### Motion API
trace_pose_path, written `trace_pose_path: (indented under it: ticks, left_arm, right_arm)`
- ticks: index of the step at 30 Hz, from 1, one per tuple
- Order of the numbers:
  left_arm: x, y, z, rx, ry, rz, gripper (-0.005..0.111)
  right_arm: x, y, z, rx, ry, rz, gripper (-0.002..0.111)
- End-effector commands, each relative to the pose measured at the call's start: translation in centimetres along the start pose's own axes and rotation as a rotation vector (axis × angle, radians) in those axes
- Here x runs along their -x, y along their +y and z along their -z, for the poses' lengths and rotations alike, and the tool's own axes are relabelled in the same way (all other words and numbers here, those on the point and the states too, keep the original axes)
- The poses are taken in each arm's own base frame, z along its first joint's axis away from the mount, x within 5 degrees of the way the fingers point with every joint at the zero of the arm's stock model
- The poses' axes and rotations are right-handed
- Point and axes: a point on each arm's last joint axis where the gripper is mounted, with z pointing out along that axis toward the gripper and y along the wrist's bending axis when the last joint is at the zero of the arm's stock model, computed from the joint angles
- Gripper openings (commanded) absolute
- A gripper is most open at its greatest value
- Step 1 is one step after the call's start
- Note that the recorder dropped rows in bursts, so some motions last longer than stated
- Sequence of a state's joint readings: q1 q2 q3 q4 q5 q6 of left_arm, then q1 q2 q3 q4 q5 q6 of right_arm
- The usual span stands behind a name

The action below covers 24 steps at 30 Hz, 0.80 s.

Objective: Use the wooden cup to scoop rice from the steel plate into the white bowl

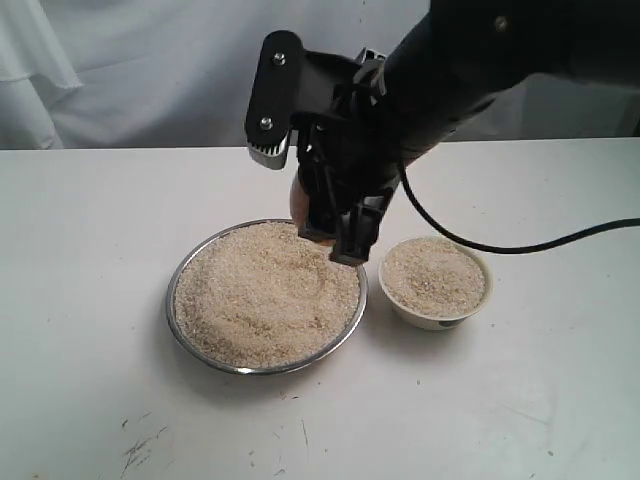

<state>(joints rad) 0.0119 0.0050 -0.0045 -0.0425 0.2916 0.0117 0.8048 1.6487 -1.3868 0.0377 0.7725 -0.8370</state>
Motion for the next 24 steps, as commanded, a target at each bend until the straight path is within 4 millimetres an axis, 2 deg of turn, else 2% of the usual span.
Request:
trace_pose_path:
  ticks: [1,6,9,13,18,24]
  left_arm:
    - [-0.1,0.0,0.0,-0.002,-0.007,0.004,0.0]
    - [-0.1,0.0,0.0,-0.002,-0.007,0.004,0.0]
    - [-0.1,0.0,0.0,-0.002,-0.007,0.004,0.0]
    - [-0.1,0.0,0.0,-0.002,-0.007,0.004,0.0]
    - [-0.1,0.0,0.0,-0.002,-0.007,0.004,0.0]
    - [-0.1,0.0,0.0,-0.002,-0.007,0.004,0.0]
  right_arm:
    - [-1.7,-0.1,1.9,0.063,0.086,-0.138,0.0]
    - [-2.9,0.1,3.1,0.1,0.101,-0.22,0.0]
    - [-4.5,0.7,2.8,0.111,0.126,-0.25,0.0]
    - [-5.7,2.0,2.6,0.099,0.068,-0.277,0.0]
    - [-7.3,4.4,0.1,0.136,0.036,-0.292,0.0]
    - [-8.4,5.5,-2.6,0.165,0.078,-0.302,0.0]
